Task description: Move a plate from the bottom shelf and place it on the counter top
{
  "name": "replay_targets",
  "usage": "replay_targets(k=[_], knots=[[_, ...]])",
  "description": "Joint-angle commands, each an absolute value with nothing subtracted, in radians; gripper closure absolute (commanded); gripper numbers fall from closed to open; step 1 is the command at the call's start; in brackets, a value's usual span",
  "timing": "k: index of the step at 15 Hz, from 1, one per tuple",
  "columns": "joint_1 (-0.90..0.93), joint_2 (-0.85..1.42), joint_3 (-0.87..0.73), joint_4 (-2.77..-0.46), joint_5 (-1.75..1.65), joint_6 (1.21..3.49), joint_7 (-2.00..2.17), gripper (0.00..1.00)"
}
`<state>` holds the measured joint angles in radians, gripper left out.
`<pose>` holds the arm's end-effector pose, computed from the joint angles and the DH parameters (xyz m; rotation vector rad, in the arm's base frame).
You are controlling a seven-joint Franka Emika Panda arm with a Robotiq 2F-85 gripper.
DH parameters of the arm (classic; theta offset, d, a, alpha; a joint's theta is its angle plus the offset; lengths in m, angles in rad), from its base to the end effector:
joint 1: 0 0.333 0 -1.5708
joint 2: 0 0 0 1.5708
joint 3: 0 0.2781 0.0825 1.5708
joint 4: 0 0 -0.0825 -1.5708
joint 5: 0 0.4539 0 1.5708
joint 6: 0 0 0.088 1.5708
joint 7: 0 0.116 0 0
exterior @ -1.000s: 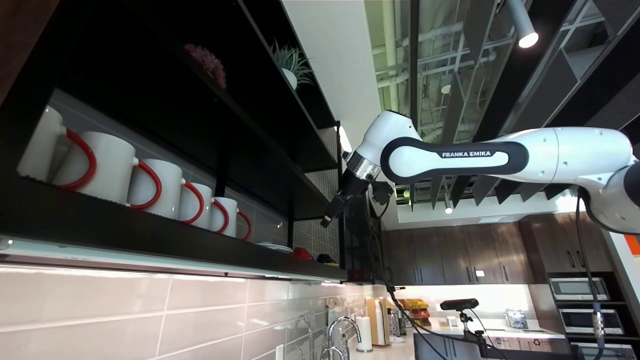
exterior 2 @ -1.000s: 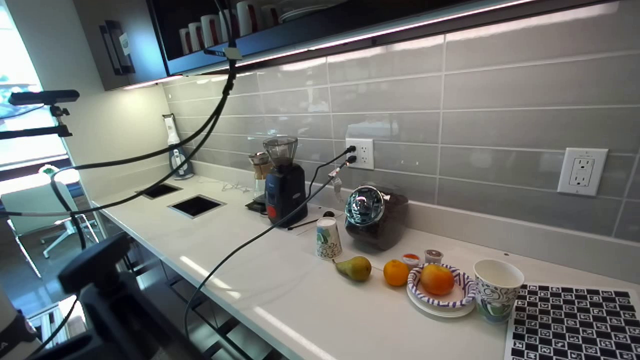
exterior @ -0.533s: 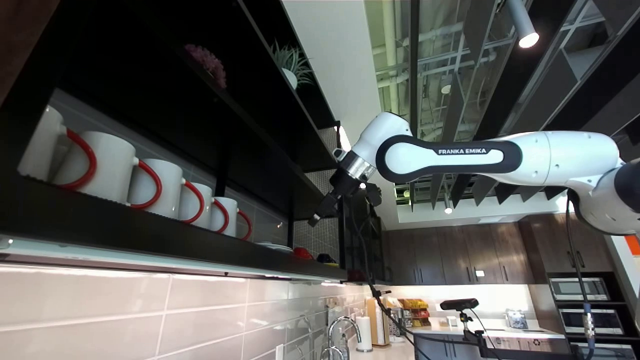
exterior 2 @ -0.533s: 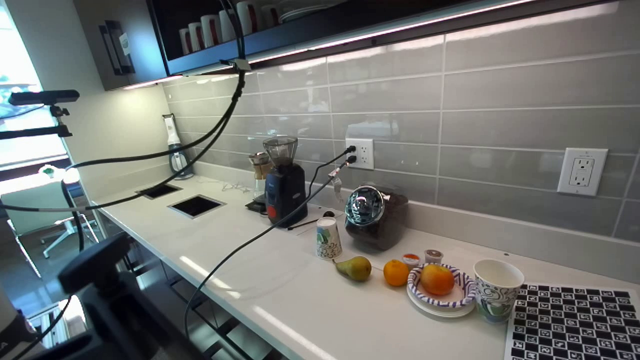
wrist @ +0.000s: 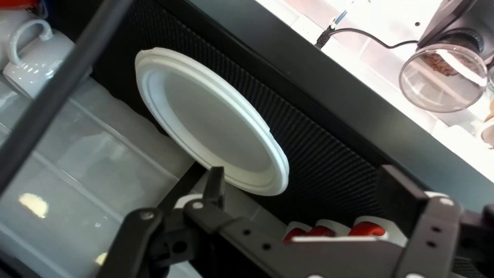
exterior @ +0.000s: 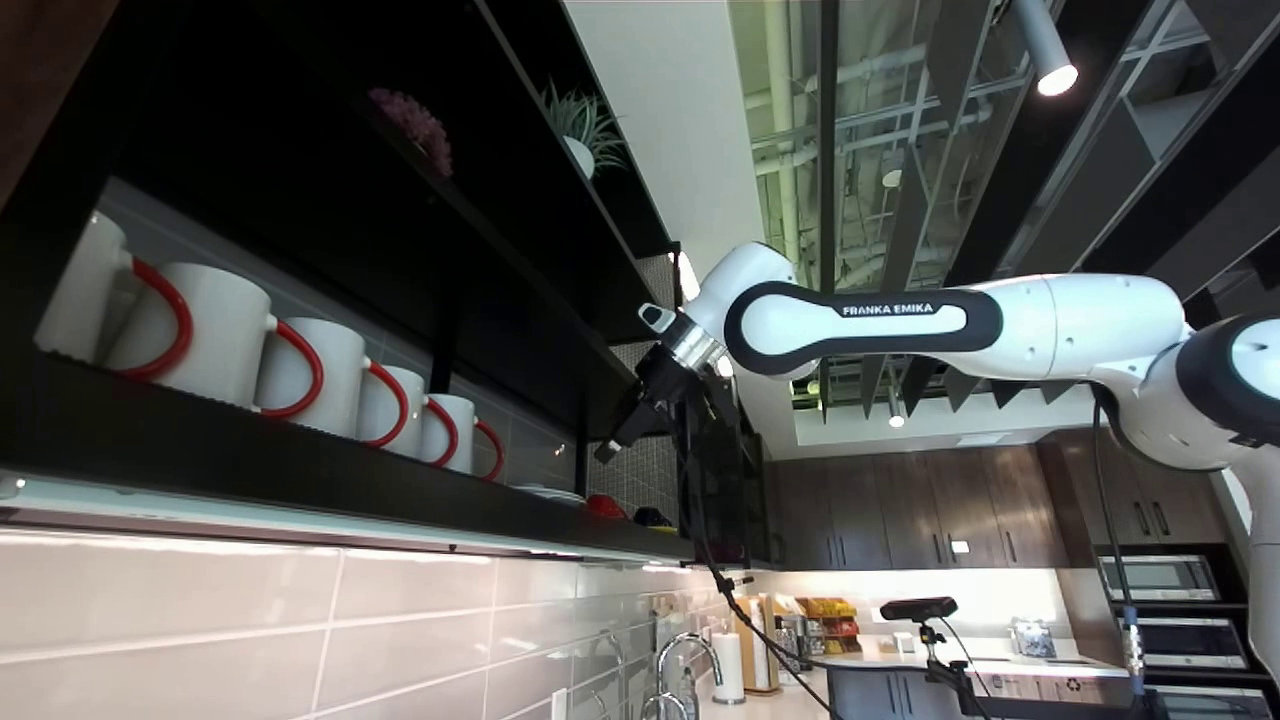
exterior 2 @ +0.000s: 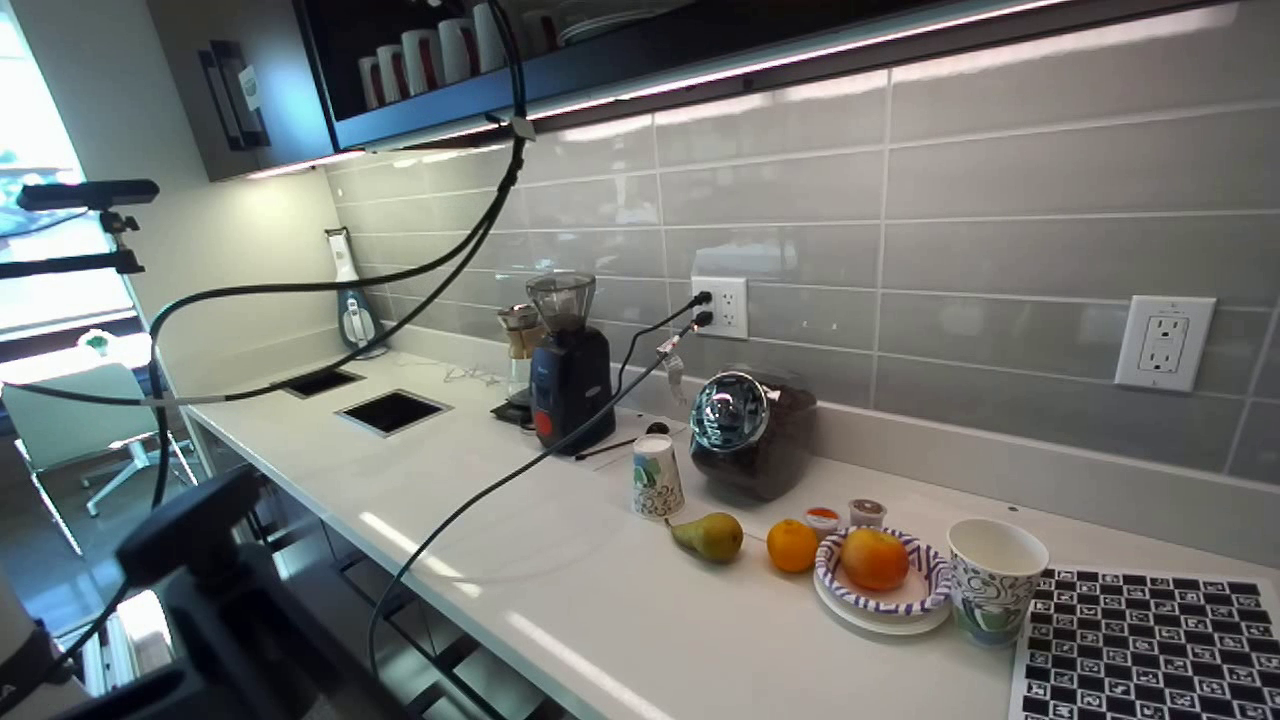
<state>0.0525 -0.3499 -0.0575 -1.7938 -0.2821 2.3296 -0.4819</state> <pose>0.5676 -0.0158 0.7570 2.3773 0.6947 1.0556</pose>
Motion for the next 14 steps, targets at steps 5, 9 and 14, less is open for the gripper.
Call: replay_targets(k=[5,9,14], knots=[[0.053,-0.21,-0.078,-1.675,-0.267,2.344,-0.646,0.0],[0.045,-0.144,-0.064,-1.64,-0.269,2.381,-0.641,0.0],[0.034,-0.076,-0.054,-1.581,-0.283,2.439,-0.629,0.0]])
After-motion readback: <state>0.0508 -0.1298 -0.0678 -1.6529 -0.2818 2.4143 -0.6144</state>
